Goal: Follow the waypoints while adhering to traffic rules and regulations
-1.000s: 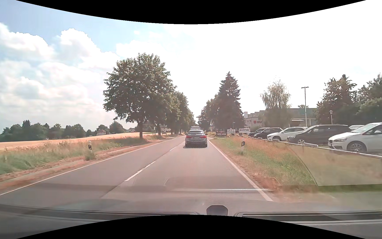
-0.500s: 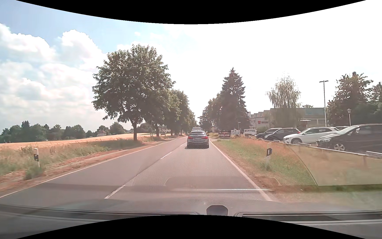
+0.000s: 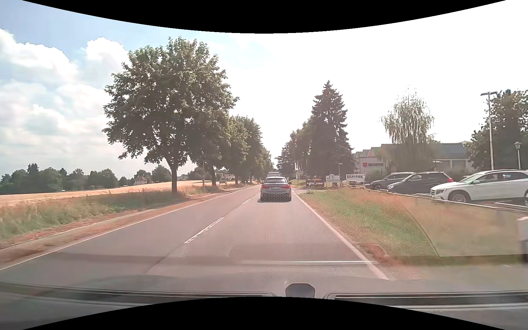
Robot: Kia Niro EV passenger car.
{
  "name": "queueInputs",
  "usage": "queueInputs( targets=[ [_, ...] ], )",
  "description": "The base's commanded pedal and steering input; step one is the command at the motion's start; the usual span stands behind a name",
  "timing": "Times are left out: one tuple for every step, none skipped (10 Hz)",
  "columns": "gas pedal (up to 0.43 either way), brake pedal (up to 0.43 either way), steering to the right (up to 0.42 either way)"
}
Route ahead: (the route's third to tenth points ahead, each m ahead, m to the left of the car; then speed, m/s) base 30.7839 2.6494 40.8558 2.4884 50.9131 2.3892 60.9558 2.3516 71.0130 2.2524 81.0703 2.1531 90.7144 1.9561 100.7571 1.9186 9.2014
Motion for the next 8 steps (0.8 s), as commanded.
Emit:
queueInputs(
  targets=[
    [0.209,0.0,-0.001],
    [0.209,0.0,-0.001],
    [0.197,0.0,-0.001],
    [0.189,0.0,-0.001],
    [0.177,0.0,-0.001],
    [0.169,0.0,-0.002],
    [0.169,0.0,-0.002],
    [0.169,0.0,-0.002]
  ],
)
